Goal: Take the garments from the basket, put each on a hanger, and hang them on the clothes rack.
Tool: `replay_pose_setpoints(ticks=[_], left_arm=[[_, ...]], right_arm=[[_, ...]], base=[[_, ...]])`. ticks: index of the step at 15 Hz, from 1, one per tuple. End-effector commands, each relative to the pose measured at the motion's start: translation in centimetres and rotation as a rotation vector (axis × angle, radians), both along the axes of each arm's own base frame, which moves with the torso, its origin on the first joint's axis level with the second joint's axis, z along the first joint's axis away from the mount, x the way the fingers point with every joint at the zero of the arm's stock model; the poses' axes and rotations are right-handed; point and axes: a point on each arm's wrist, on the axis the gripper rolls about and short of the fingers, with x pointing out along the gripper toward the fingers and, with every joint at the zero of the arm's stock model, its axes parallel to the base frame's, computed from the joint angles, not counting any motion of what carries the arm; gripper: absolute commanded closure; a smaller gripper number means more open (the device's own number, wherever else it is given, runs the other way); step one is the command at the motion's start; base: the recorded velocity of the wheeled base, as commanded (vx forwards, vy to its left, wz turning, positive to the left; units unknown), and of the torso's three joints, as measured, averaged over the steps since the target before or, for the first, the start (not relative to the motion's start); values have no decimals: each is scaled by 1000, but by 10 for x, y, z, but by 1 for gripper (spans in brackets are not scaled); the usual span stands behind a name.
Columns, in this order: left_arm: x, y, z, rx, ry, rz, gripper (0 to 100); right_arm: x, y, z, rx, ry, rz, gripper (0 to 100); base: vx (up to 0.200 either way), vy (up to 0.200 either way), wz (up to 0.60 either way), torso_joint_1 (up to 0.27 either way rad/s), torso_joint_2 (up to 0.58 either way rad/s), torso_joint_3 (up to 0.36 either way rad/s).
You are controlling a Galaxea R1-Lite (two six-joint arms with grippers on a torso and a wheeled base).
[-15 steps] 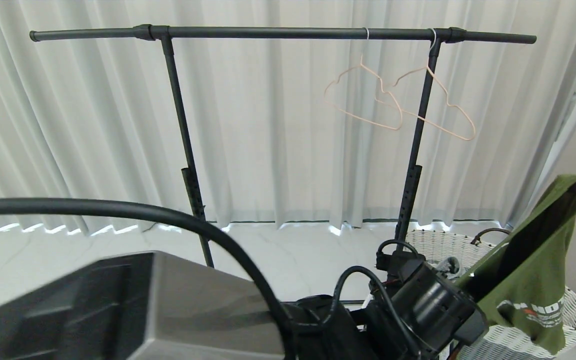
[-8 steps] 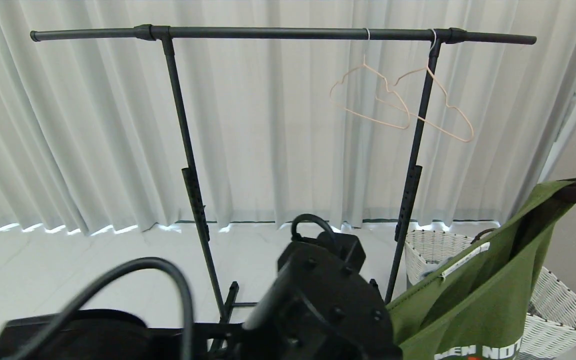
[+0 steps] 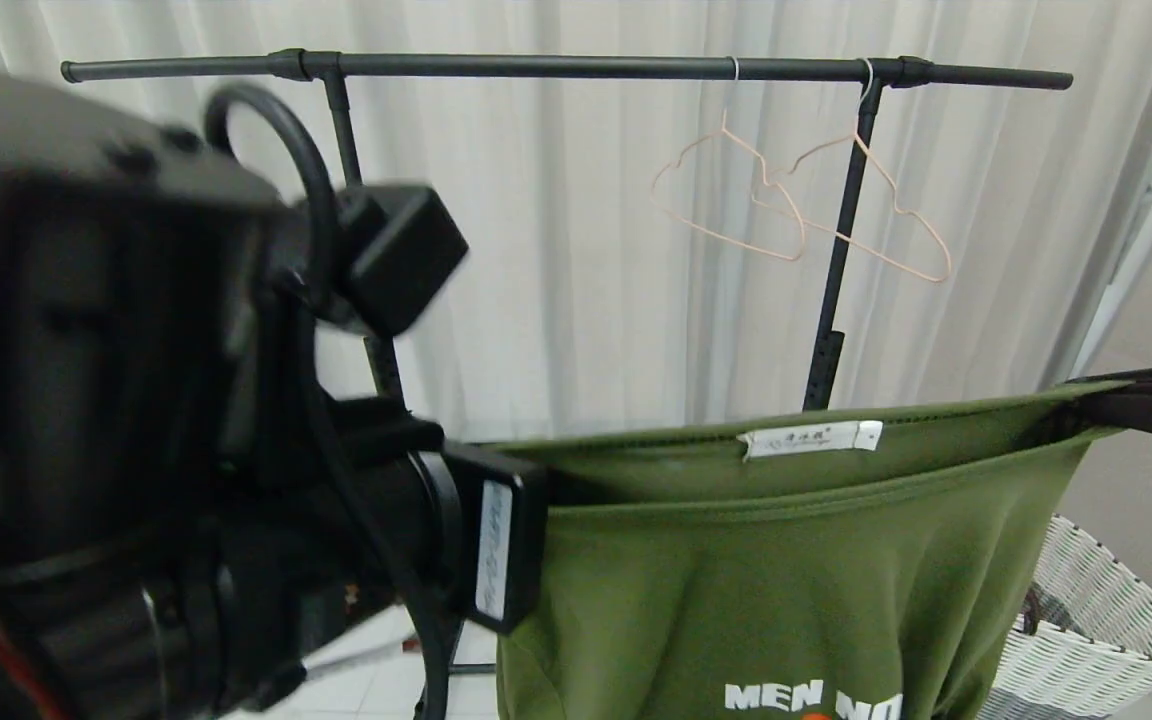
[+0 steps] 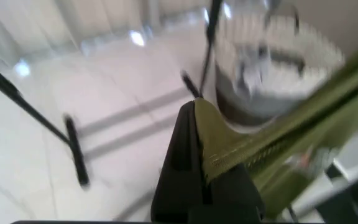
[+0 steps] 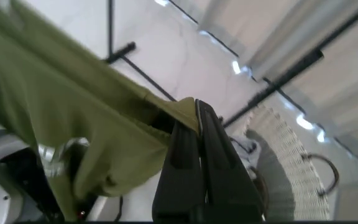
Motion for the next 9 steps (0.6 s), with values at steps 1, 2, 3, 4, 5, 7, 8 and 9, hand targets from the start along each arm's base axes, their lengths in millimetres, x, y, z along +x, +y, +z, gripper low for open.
replay_pose_setpoints(ticks=[1, 2, 3, 4, 5, 7, 8, 9], left_arm=[[11, 12, 53, -26, -170, 64, 100], [17, 16, 65, 4, -222, 79, 100], [21, 21, 76, 34, -273, 89, 100], [23, 23, 83, 45, -302, 97, 100], [23, 24, 90, 29, -316, 101, 100], [23, 24, 89, 29, -313, 96, 100], [23, 24, 88, 31, -311, 93, 100], [23, 23, 88, 31, -311, 93, 100]], right_arm=[[-6, 4, 13, 32, -44, 50, 100], [-5, 5, 22, 48, -64, 51, 100], [-3, 6, 33, 69, -93, 51, 100], [-1, 8, 42, 84, -114, 53, 100], [0, 8, 45, 91, -120, 51, 100], [4, 11, 56, 106, -147, 48, 100], [4, 11, 57, 108, -150, 47, 100], [4, 11, 57, 107, -150, 45, 100]], base=[[0, 0, 0, 0, 0, 0], [0, 0, 0, 0, 0, 0], [0, 0, 0, 0, 0, 0], [0, 0, 0, 0, 0, 0], [0, 0, 0, 0, 0, 0], [0, 0, 0, 0, 0, 0], [0, 0, 0, 0, 0, 0], [0, 0, 0, 0, 0, 0]])
